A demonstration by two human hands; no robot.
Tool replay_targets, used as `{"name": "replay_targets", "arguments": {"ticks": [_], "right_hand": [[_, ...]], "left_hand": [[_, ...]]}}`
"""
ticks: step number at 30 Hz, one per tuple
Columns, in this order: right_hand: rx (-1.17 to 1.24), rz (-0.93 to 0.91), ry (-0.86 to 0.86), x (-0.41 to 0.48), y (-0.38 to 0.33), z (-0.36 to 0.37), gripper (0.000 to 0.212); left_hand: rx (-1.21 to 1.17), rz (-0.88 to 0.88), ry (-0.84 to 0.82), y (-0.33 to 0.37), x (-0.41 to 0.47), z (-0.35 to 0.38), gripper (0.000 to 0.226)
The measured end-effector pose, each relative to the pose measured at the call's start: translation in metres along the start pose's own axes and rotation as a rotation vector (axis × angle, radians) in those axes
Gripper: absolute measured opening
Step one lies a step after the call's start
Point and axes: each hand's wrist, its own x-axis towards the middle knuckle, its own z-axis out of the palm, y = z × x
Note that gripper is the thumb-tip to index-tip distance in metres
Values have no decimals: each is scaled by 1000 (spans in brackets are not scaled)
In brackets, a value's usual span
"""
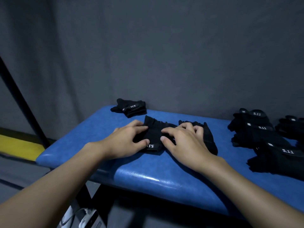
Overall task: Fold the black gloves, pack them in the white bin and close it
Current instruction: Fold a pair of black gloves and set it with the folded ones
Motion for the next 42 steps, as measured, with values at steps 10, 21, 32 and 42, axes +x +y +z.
{"name": "replay_targets", "arguments": {"ticks": [10, 21, 32, 42], "right_hand": [[85, -8, 35, 3, -5, 6, 35], [313, 78, 27, 12, -9, 0, 46], [911, 112, 108, 21, -7, -6, 30], [894, 183, 147, 4, 24, -27, 46]], "left_hand": [[-59, 100, 201, 1, -8, -16, 77], [-91, 258, 384, 14, -14, -40, 68], [-153, 332, 444, 24, -12, -41, 63], [-149, 299, 336, 47, 7, -23, 74]]}}
